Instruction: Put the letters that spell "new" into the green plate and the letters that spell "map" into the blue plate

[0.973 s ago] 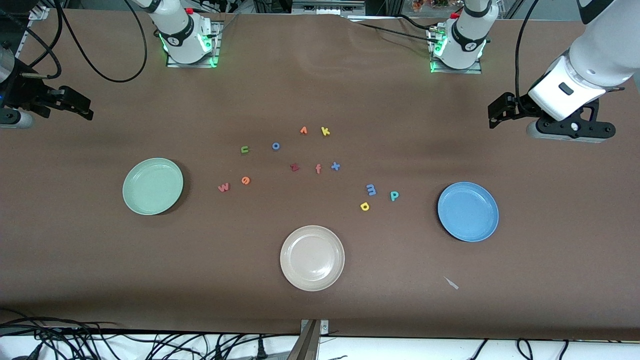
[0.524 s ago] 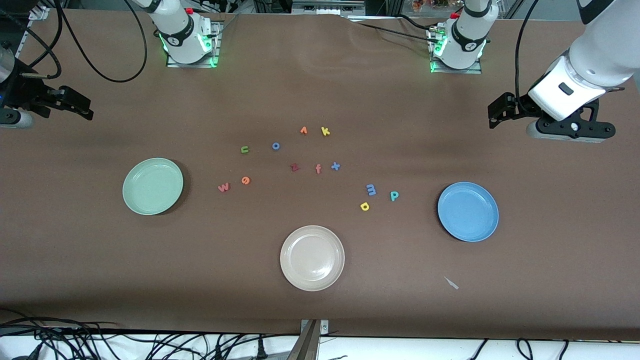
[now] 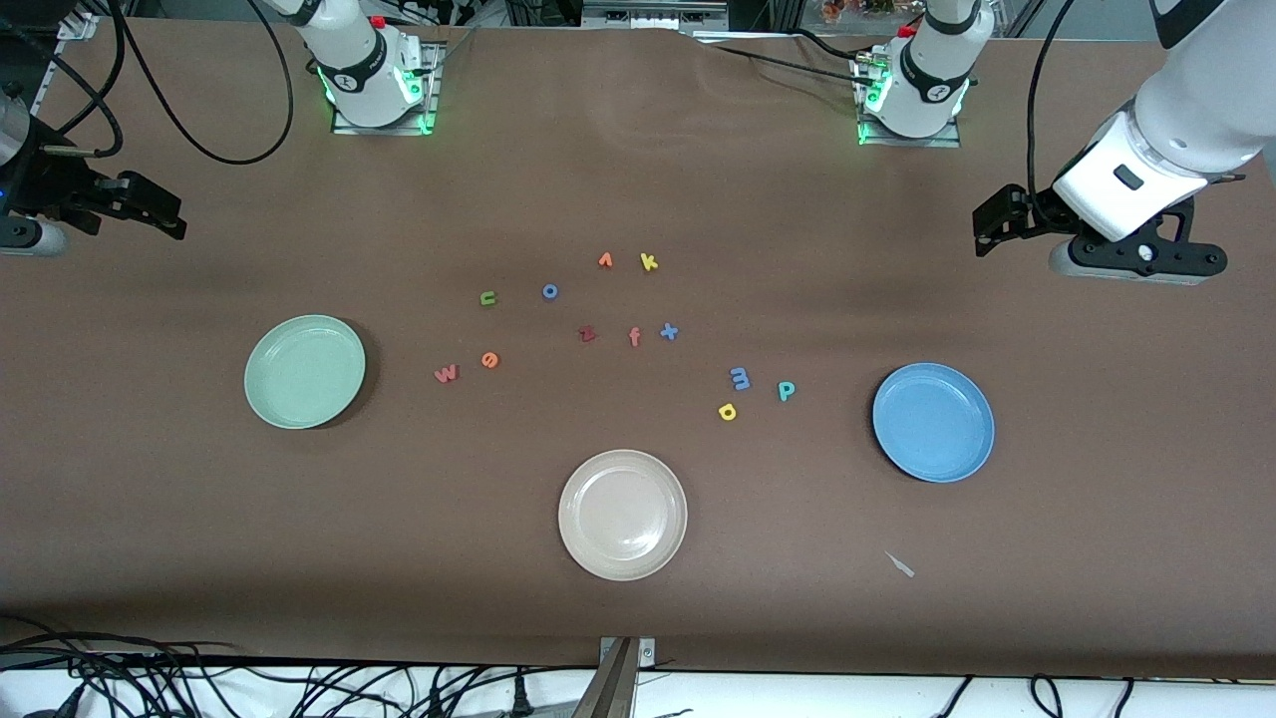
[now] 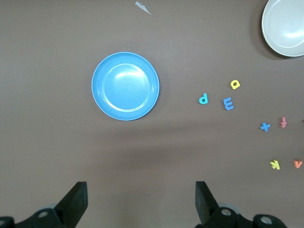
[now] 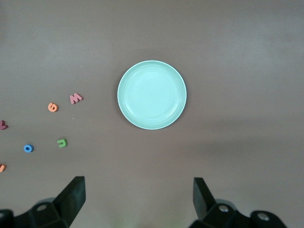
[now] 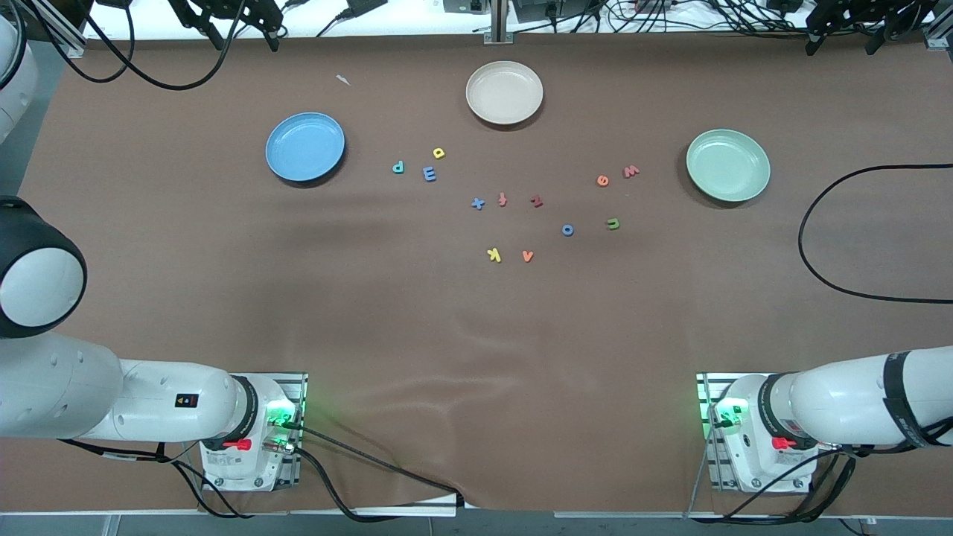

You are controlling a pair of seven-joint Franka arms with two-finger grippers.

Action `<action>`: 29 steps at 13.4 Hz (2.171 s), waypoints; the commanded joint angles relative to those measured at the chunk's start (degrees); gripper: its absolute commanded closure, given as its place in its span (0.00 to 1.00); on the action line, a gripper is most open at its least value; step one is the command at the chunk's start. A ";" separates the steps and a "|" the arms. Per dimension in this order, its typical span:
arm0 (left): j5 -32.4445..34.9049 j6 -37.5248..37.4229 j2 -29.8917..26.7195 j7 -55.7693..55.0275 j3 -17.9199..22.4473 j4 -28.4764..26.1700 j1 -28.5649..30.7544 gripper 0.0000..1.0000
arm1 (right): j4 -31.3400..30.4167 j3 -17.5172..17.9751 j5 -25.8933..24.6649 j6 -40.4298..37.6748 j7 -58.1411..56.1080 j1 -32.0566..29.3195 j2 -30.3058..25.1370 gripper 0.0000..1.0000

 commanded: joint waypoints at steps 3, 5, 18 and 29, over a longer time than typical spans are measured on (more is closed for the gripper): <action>0.92 -1.39 0.89 1.21 -0.09 2.09 0.15 0.00 | 0.63 -0.06 2.66 -0.57 -0.44 0.12 0.55 0.00; 0.92 -1.39 0.89 1.21 -0.17 2.00 0.15 0.00 | 0.63 -0.24 4.51 -0.48 -0.52 0.03 1.69 0.00; 0.05 -1.48 3.44 0.51 -2.01 1.82 -1.78 0.00 | 0.11 0.55 5.48 1.89 0.80 7.32 10.22 0.00; 0.66 19.08 28.82 -14.66 -4.04 6.90 -8.62 0.00 | -19.21 9.86 5.39 27.80 15.55 9.97 10.05 0.00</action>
